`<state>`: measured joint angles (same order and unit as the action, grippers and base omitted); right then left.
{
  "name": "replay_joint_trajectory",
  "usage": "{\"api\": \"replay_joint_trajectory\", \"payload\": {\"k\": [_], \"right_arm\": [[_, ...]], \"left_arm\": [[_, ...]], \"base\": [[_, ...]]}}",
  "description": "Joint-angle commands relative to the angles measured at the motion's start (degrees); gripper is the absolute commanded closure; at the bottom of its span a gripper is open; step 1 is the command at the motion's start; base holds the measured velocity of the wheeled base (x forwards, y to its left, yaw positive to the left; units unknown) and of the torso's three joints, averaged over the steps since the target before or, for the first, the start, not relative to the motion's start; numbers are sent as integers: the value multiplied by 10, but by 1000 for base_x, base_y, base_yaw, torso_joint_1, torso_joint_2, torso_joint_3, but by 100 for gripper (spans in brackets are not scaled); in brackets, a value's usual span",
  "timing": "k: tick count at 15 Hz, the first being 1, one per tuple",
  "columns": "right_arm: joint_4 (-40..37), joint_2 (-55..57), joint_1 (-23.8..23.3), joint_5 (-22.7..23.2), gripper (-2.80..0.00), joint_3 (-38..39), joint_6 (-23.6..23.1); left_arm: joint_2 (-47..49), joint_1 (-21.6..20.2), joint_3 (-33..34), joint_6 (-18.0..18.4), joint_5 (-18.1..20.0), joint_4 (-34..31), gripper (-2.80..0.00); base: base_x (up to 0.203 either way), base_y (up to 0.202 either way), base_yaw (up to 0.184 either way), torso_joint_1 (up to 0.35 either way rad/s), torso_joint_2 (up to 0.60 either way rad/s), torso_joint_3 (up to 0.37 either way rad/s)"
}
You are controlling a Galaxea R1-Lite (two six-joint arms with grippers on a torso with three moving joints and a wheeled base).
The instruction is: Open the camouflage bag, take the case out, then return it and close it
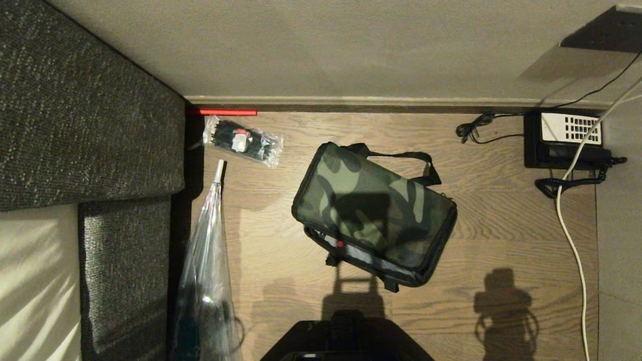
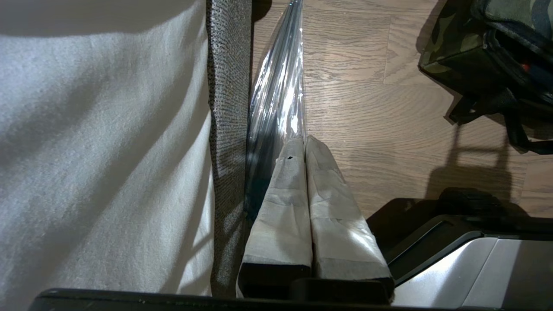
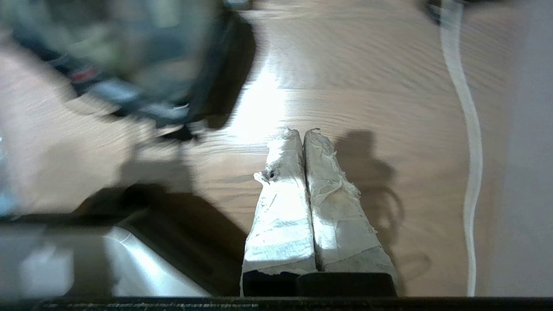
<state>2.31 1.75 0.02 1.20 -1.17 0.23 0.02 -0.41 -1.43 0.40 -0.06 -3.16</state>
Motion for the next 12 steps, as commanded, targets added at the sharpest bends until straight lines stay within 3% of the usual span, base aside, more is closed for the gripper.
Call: {"api": "replay_joint_trajectory", "payload": {"k": [1,2,4,12], "right_arm": [[-8,-19,1,-9,0,12,-46],[-14,-19,1,-3,0,12,-66],[-23,-19,1,-1,0,12,-40],[-22,-18,1,-5,0,12,-34]], "left_arm": [[0,0,0,0,0,0,0],[0,0,0,-1,0,0,0],[0,0,0,-1,0,0,0],[0,0,0,-1,0,0,0]], "base": [[0,0,0,0,0,0],[0,0,0,0,0,0],[0,0,0,0,0,0],[0,0,0,0,0,0]]}}
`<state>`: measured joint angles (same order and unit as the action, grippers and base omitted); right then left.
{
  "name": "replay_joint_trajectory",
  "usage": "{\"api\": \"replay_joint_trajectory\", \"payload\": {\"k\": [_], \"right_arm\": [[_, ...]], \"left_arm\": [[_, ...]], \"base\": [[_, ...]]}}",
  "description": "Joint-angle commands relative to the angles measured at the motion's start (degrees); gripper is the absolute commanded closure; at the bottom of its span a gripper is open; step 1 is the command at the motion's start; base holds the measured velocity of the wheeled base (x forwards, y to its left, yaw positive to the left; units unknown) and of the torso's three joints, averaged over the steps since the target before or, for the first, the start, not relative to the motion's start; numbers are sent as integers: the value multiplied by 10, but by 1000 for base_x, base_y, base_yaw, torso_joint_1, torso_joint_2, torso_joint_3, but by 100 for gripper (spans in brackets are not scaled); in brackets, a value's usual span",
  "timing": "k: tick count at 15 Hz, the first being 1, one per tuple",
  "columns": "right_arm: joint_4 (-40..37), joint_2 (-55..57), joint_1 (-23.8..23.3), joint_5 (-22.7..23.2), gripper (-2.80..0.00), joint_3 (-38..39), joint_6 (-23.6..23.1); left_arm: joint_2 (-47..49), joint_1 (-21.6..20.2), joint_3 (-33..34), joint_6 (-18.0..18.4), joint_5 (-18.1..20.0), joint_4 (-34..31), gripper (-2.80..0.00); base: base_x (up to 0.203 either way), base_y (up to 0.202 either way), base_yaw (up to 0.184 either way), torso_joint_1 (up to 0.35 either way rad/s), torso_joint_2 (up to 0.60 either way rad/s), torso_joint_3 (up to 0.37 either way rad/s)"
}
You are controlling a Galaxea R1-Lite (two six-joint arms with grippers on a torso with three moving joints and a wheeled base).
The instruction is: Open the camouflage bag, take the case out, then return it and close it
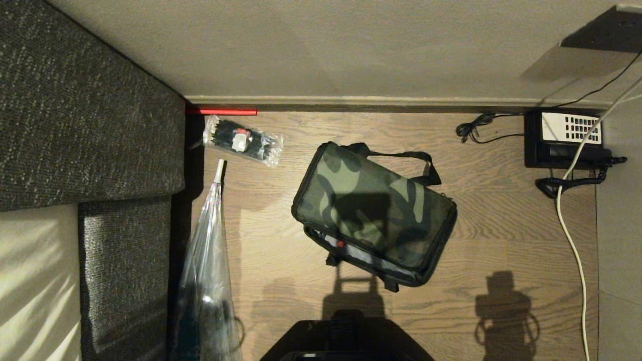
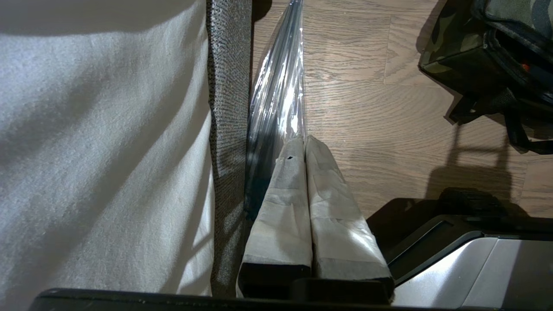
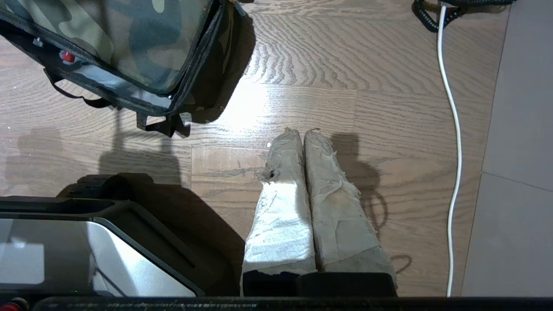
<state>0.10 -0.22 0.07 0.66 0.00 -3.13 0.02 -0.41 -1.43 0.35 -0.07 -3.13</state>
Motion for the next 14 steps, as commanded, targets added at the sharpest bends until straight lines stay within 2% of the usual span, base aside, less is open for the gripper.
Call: {"api": "replay_joint_trajectory", "payload": {"k": [1,11,14], "right_arm": [[0,1,0,0,0,0,0],[0,1,0,0,0,0,0],[0,1,0,0,0,0,1]], "left_arm": [[0,0,0,0,0,0,0],[0,0,-1,0,-1,-2,0],[0,0,1,-11,-1,1,0]], "base": [[0,0,0,0,0,0],[0,0,0,0,0,0],[0,0,0,6,1,140]]}}
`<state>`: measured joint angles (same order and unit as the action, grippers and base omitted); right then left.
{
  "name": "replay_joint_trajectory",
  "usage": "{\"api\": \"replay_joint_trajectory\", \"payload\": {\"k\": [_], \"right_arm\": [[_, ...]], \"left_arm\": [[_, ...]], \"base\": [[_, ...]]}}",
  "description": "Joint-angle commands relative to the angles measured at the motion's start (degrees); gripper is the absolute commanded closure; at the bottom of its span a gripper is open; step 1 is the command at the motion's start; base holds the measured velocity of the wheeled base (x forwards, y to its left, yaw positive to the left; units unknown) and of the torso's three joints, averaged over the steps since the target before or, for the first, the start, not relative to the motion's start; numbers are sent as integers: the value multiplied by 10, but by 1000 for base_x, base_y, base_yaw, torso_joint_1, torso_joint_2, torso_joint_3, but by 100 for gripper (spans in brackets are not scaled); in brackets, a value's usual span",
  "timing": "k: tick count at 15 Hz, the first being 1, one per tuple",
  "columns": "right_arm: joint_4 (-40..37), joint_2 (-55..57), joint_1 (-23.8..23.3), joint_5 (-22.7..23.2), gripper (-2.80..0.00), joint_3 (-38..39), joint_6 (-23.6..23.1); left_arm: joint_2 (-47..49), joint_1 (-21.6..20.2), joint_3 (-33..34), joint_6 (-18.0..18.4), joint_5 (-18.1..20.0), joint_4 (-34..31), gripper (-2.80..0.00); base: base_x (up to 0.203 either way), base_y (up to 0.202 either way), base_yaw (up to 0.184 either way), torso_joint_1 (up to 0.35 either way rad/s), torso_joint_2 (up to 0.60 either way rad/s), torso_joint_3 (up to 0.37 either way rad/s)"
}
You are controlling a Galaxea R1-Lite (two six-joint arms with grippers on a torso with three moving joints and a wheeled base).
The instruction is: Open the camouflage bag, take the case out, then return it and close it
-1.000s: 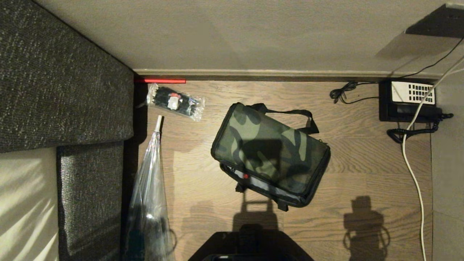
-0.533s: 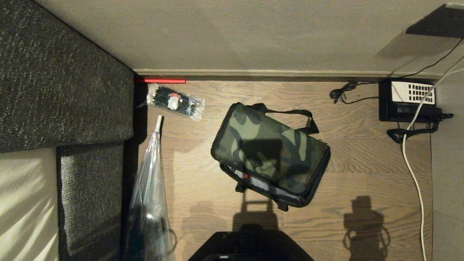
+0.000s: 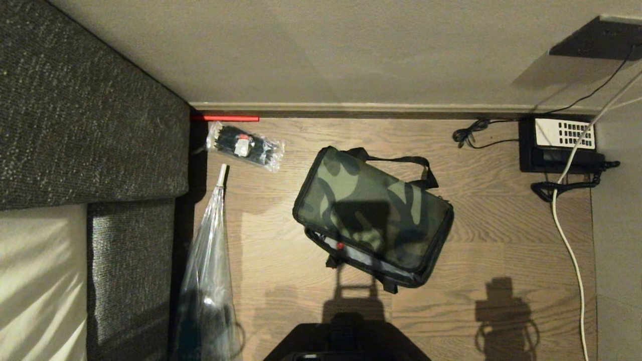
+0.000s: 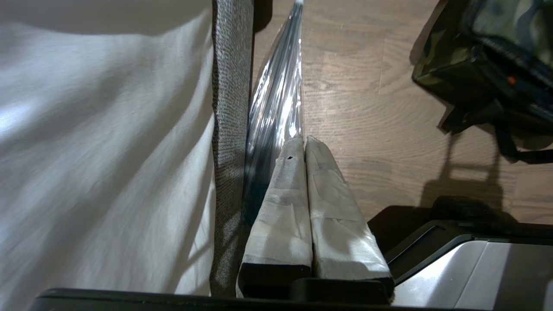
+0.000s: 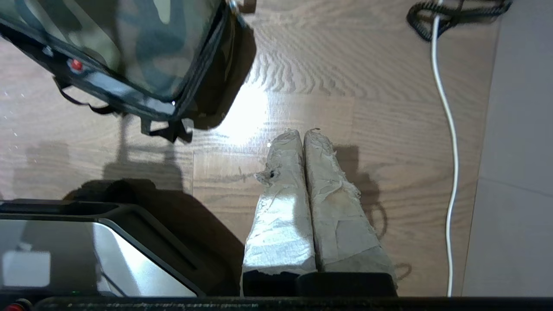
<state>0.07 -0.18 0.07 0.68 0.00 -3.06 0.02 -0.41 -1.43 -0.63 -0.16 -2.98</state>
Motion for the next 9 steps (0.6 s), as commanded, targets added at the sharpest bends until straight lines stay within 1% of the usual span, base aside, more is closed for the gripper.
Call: {"api": "replay_joint_trajectory", "payload": {"k": [1,9], "right_arm": [[0,1,0,0,0,0,-1],[0,1,0,0,0,0,0]], "left_arm": [[0,0,0,0,0,0,0],[0,0,0,-1,0,-1,0]], "base": [[0,0,0,3,2,191],[0,0,0,1,3,204]]}}
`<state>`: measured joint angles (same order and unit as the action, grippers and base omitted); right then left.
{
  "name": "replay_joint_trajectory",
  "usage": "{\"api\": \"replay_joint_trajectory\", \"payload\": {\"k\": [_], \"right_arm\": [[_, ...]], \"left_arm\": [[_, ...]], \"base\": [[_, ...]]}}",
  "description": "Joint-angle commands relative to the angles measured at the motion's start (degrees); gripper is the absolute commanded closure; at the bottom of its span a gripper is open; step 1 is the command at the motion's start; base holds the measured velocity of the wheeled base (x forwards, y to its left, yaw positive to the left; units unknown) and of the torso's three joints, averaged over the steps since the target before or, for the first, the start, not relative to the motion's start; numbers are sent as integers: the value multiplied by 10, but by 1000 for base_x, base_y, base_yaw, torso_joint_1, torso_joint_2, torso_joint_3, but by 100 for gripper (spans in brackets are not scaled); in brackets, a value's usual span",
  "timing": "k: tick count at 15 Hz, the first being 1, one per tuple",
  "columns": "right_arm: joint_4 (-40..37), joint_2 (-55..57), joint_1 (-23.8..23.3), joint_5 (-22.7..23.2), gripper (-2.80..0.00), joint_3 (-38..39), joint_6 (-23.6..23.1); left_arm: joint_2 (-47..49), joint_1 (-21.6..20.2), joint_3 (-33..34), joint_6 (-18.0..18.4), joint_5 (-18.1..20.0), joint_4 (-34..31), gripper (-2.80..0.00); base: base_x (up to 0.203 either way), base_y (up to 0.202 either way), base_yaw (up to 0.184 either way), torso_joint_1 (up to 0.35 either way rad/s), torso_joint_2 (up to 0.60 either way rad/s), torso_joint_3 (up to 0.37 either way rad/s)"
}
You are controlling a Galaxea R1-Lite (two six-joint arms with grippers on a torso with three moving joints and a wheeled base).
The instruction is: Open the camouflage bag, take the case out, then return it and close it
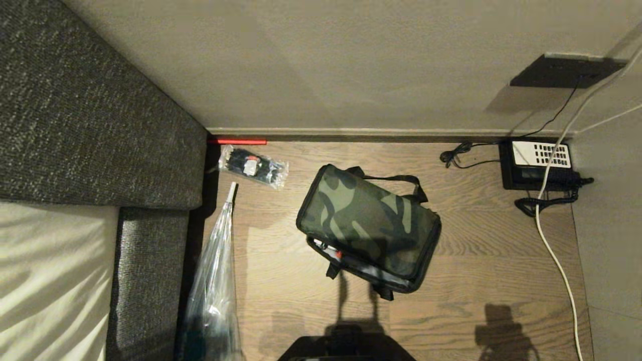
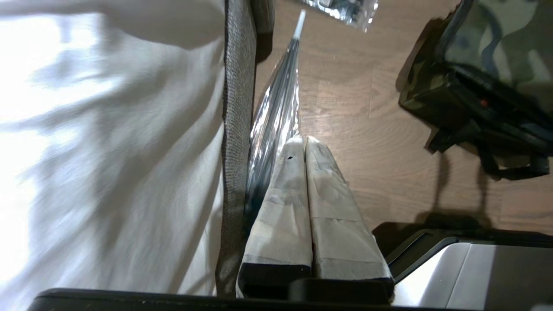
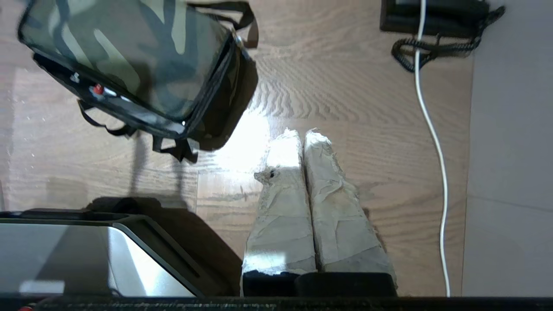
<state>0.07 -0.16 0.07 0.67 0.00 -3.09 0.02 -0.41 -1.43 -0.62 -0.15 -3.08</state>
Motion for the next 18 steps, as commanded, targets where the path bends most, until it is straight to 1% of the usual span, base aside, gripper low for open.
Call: {"api": "replay_joint_trajectory", "payload": {"k": [1,18], "right_arm": [[0,1,0,0,0,0,-1],[0,1,0,0,0,0,-1]], "left_arm": [[0,0,0,-1,0,0,0],[0,0,0,0,0,-1,0]], "base": [[0,0,0,5,10,208],[0,0,0,3,3,206]]}}
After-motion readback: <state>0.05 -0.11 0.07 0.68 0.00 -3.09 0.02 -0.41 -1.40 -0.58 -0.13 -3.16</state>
